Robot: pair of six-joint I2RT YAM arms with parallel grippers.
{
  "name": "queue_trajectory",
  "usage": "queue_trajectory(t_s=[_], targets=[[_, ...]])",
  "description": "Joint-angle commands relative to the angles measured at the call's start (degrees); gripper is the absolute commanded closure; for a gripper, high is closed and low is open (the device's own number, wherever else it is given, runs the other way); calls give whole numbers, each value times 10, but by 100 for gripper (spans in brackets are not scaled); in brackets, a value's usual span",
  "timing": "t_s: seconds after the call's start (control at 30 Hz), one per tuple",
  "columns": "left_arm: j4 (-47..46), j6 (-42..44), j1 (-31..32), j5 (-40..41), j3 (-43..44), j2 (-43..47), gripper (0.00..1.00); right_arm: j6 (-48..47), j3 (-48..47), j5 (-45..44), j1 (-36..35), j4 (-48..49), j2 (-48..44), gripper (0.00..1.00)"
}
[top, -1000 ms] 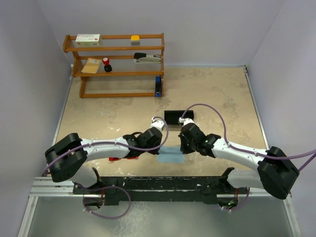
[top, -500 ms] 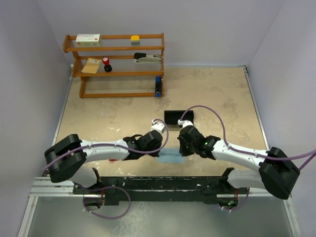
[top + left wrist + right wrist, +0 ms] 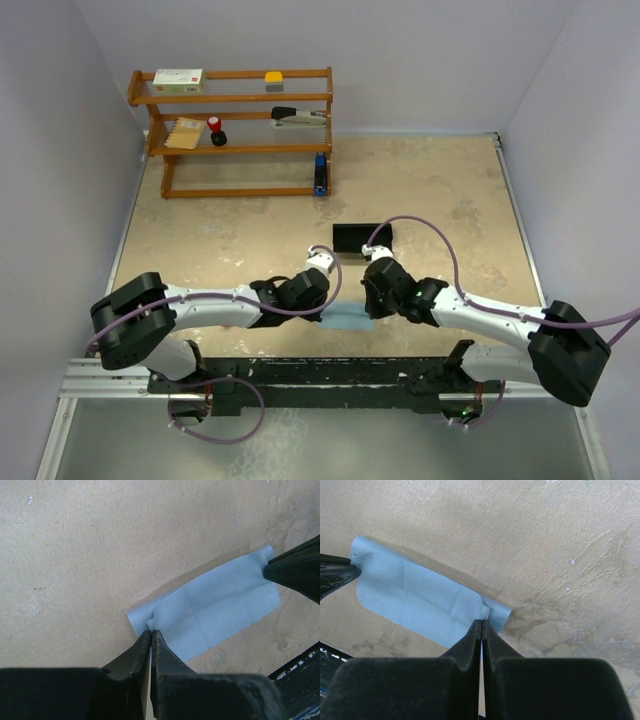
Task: Organize the sunglasses
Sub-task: Fold the glasses cleaning cloth at the center of the board.
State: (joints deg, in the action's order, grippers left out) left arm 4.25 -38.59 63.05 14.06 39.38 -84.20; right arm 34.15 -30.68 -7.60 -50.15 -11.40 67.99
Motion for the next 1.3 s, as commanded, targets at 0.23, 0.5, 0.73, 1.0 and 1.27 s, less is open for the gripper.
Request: queue_trajectory(t_s=[0.23,0.5,0.73,1.0,1.27], targets=[[-27,-16,8,14,-11,14,100,11,12,-12,-5,-3,-15,100],[-28,-17,12,14,-10,15,100,9,21,1,-7,10,-32,84],[-27,-18,15,15,-11,17,100,10,27,15,-8,19,-50,80],[-26,-21,19,22,-16,23,100,12,32,18,-12,22,-57,80],[-24,-22,21,24,-16,25,100,15,27,-6,-12,13,-64,77]])
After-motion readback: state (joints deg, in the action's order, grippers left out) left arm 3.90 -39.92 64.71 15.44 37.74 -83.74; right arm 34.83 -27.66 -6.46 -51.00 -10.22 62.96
